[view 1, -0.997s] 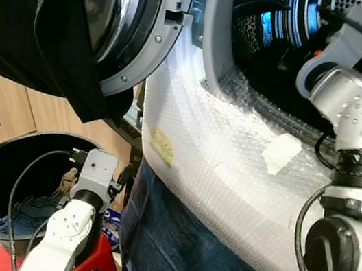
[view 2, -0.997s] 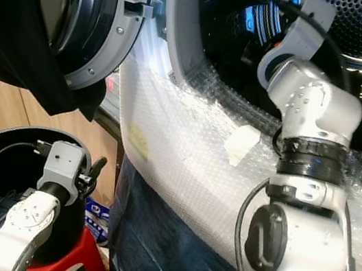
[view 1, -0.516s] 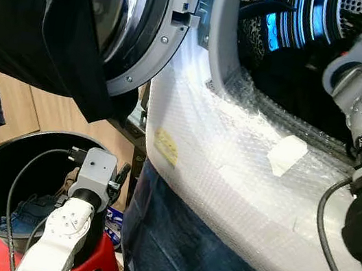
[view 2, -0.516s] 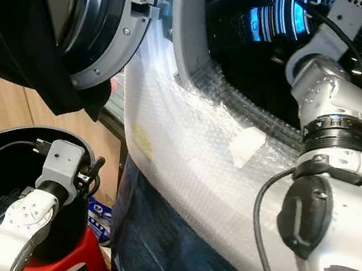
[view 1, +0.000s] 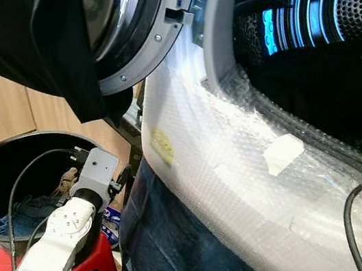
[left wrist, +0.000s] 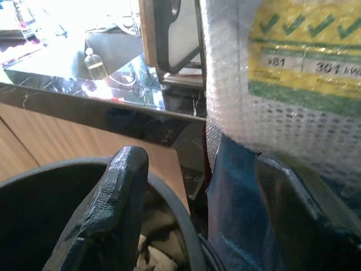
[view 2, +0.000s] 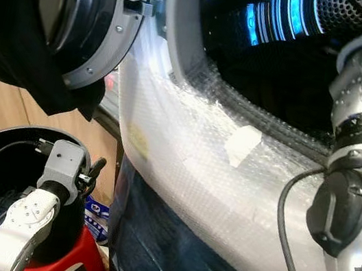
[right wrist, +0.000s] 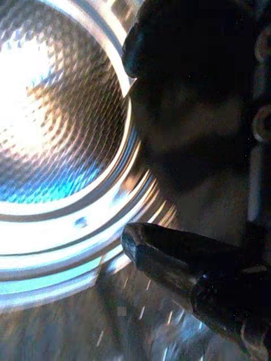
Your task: Clothes washing
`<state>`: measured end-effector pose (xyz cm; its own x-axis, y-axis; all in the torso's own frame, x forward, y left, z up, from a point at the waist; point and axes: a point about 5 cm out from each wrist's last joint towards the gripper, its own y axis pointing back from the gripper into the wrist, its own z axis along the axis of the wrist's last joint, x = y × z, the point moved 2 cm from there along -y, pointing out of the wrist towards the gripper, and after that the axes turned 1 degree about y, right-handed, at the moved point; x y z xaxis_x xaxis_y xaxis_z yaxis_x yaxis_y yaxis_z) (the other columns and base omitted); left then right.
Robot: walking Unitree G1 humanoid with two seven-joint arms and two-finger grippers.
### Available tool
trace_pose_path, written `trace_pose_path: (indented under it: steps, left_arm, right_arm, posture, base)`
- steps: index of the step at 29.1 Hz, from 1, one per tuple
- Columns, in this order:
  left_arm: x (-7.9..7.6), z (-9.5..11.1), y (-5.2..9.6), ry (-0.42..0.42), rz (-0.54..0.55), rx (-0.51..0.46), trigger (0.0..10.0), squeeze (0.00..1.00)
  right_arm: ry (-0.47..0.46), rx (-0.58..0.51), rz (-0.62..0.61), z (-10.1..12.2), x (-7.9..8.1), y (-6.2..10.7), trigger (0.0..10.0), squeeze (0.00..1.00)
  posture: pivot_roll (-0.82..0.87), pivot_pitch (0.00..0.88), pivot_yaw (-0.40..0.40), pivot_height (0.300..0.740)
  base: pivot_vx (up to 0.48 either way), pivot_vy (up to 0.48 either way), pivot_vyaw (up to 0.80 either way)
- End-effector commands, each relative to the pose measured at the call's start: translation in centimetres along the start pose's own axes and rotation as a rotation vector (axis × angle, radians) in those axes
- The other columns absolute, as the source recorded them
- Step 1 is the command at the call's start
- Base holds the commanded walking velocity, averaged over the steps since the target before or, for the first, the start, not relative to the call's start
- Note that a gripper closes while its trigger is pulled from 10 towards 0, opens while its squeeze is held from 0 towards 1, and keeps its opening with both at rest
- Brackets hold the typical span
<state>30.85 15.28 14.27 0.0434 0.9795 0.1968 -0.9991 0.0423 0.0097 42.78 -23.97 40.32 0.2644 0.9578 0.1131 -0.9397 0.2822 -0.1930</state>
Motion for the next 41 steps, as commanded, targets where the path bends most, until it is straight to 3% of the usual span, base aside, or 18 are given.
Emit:
trace_pose_path:
  steps: [1, 3, 8, 15, 21, 24, 29, 31, 36, 41]
  left_arm:
    - [-0.4, 0.4, -0.2, -0.006, -0.017, -0.012, 10.0, 0.00]
    - [-0.4, 0.3, -0.2, -0.004, -0.016, -0.012, 10.0, 0.00]
    - [-0.5, 0.4, -0.1, -0.001, -0.018, -0.017, 10.0, 0.00]
    - [-0.6, 0.1, -0.2, 0.031, -0.017, -0.015, 10.0, 0.00]
    - [0.0, 0.1, -0.2, 0.004, -0.011, -0.016, 10.0, 0.00]
    - [0.1, -0.1, -0.5, -0.028, -0.026, -0.012, 10.0, 0.00]
    - [0.3, 0.4, -0.7, -0.012, -0.017, -0.038, 10.0, 0.00]
    - [0.2, 0.2, -0.6, -0.015, -0.019, -0.033, 10.0, 0.00]
    - [0.2, 0.3, -0.7, -0.011, -0.024, -0.040, 10.0, 0.00]
    - [-0.1, 0.5, -0.9, -0.007, -0.040, -0.051, 10.0, 0.00]
  right_arm:
    - [-0.056, -0.048, 0.045, 2.1, 0.8, 0.2, 10.0, 0.00]
    - [-0.108, -0.057, 0.088, 2.9, 1.4, 0.3, 10.0, 0.00]
    - [-0.095, -0.089, 0.225, 4.5, 3.2, 0.8, 10.0, 0.00]
    - [-0.093, -0.092, 0.223, 5.0, 2.6, 1.0, 10.0, 0.00]
    - [-0.093, -0.122, 0.282, 6.0, 2.7, 1.8, 10.0, 0.00]
    - [-0.091, -0.148, 0.400, 6.1, 3.5, 3.2, 10.0, 0.00]
    - [-0.086, -0.169, 0.411, 5.7, 2.6, 4.7, 10.0, 0.00]
    - [-0.091, -0.171, 0.470, 5.3, 2.5, 5.9, 10.0, 0.00]
    - [-0.144, -0.210, 0.567, 5.6, 2.4, 9.3, 10.0, 0.00]
    - [-0.212, -0.236, 0.640, 5.6, 2.5, 10.8, 10.0, 0.00]
  posture:
    - [0.07, 0.015, -0.093, 0.740]
    - [0.06, 0.013, -0.092, 0.740]
    - [0.06, 0.002, -0.098, 0.740]
    - [0.05, 0.000, -0.099, 0.740]
    - [0.01, 0.014, -0.086, 0.740]
    - [0.01, 0.014, -0.083, 0.740]
    - [0.00, 0.019, -0.080, 0.740]
    - [0.00, 0.019, -0.080, 0.740]
    - [-0.01, 0.023, -0.072, 0.740]
    - [-0.01, 0.024, -0.066, 0.740]
  base:
    - [0.000, 0.000, 0.00]
    - [0.000, 0.000, 0.00]
    - [0.000, 0.000, 0.00]
    - [0.000, 0.000, 0.00]
    - [0.000, 0.000, 0.00]
    - [0.000, 0.000, 0.00]
    - [0.000, 0.000, 0.00]
    - [0.000, 0.000, 0.00]
    - [0.000, 0.000, 0.00]
    - [0.000, 0.000, 0.00]
